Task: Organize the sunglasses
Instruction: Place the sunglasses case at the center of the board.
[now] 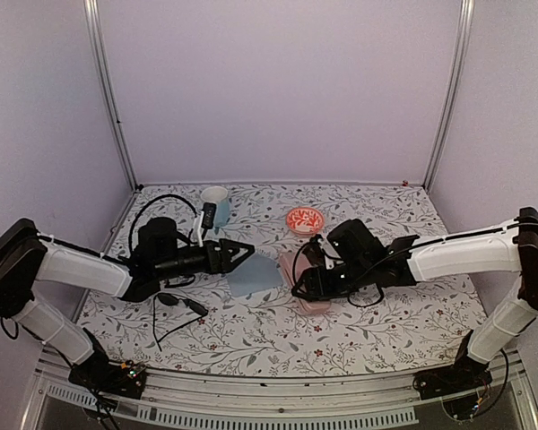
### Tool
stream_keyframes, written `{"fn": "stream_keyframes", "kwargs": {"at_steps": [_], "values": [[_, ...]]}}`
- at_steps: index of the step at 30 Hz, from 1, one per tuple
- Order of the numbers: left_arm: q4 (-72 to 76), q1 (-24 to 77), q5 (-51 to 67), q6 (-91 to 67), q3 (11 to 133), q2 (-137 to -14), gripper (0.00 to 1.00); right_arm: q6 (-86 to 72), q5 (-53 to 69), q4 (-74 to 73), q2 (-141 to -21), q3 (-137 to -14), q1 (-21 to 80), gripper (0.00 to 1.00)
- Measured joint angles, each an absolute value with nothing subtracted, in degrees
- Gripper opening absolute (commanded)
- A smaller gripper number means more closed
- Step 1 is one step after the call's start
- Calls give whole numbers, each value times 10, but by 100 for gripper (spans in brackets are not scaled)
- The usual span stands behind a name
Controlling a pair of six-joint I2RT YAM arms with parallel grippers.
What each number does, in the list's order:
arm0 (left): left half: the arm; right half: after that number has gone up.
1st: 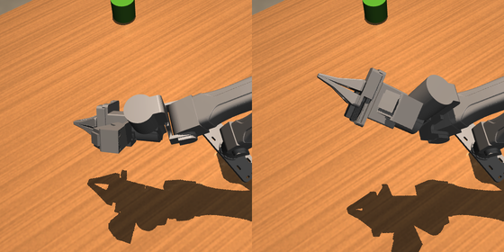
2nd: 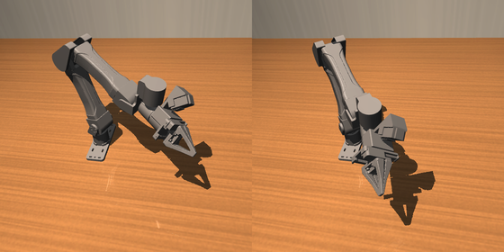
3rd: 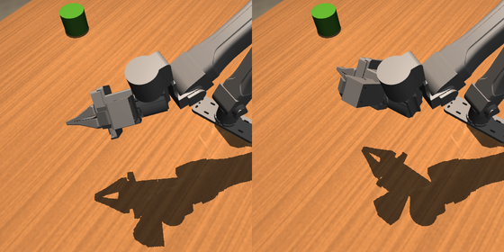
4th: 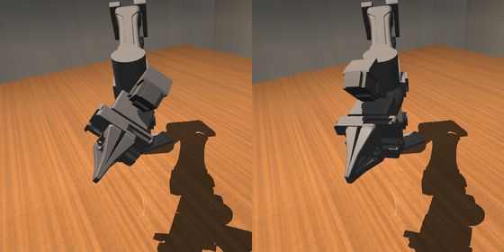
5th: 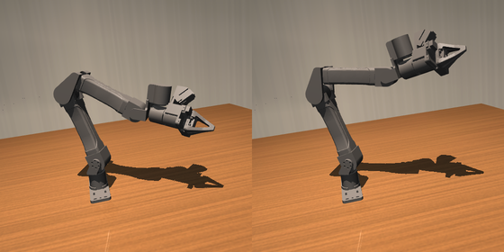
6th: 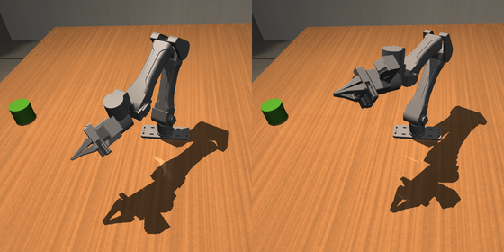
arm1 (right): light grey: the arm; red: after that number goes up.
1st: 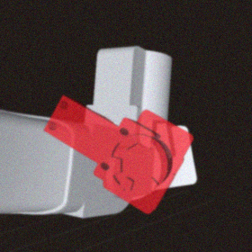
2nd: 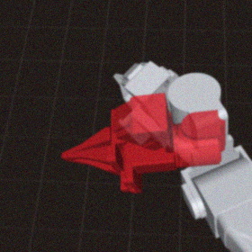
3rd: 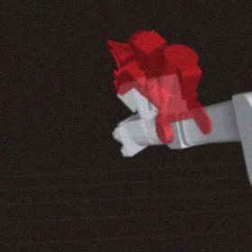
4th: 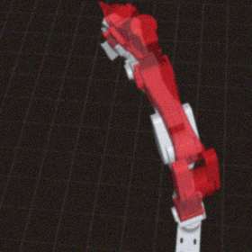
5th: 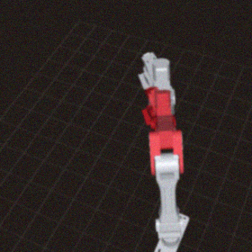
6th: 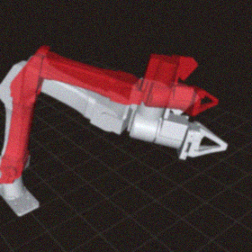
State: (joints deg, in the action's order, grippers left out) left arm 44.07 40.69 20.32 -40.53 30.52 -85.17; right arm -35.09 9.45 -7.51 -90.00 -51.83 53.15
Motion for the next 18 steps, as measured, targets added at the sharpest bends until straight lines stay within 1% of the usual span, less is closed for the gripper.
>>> {"fn": "stream_keyframes", "kwargs": {"at_steps": [4, 7, 12, 16, 18], "values": [[389, 428, 158, -392, 306, -841, 92, -411, 47, -118, -922, -508, 560, 46], [356, 448, 131, -379, 310, -839, 92, -444, 18, -133, -946, -509, 574, 51], [321, 475, 96, -364, 315, -839, 93, -475, -20, -154, -983, -531, 587, 71], [299, 489, 76, -356, 315, -836, 93, -492, -40, -159, -1000, -549, 593, 83], [288, 493, 67, -354, 315, -830, 93, -500, -44, -160, -1005, -553, 597, 91]]}}
